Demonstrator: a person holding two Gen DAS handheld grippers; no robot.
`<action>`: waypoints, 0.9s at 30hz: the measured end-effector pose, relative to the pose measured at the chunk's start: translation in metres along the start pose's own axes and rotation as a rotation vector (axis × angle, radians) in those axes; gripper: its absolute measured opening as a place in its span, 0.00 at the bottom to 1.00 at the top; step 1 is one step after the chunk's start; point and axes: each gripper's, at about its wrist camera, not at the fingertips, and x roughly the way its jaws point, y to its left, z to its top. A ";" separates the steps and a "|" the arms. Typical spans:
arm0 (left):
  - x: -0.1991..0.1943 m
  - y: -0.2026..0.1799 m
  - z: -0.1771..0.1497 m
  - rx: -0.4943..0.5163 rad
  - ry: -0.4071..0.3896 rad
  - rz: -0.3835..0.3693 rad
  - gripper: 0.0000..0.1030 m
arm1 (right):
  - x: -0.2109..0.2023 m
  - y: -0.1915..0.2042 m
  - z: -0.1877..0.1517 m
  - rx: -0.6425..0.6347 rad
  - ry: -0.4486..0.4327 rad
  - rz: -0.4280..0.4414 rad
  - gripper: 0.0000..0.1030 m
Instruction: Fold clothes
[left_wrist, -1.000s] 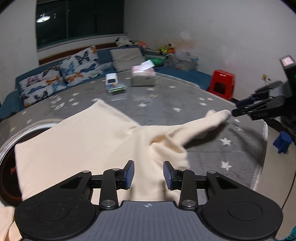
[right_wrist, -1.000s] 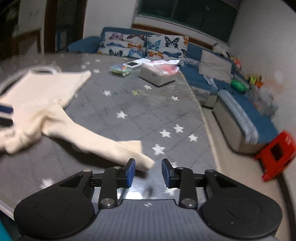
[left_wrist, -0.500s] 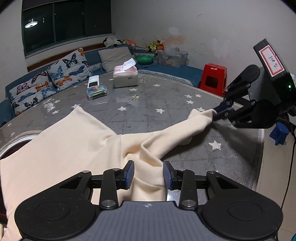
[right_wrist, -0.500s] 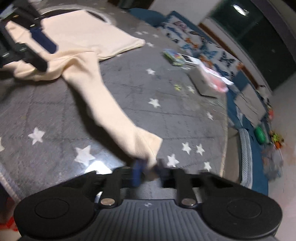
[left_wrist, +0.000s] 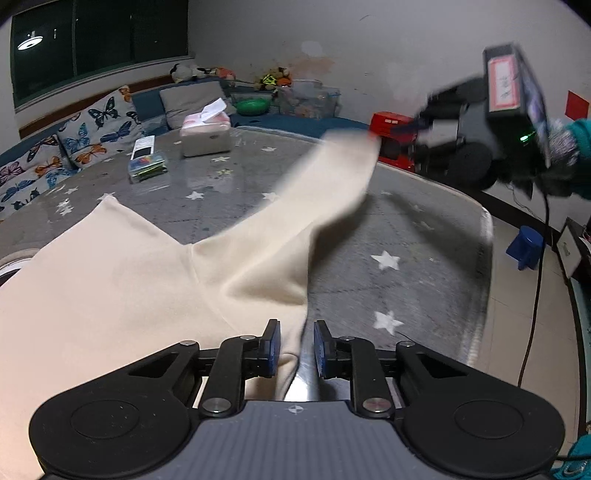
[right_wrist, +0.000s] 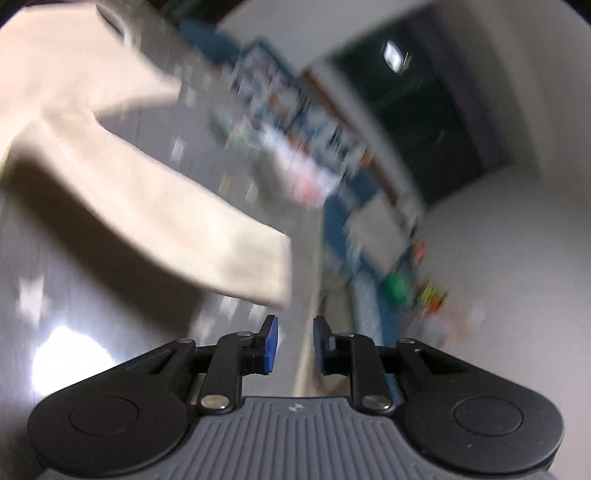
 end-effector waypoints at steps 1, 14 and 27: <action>-0.002 -0.001 -0.001 0.000 -0.003 -0.004 0.21 | 0.000 -0.002 -0.002 0.044 0.015 0.027 0.18; -0.028 0.018 -0.009 -0.104 -0.032 0.065 0.21 | 0.046 -0.025 0.035 0.574 -0.011 0.447 0.18; -0.025 0.023 -0.025 -0.158 0.001 0.055 0.24 | 0.113 -0.024 0.061 0.704 0.036 0.413 0.22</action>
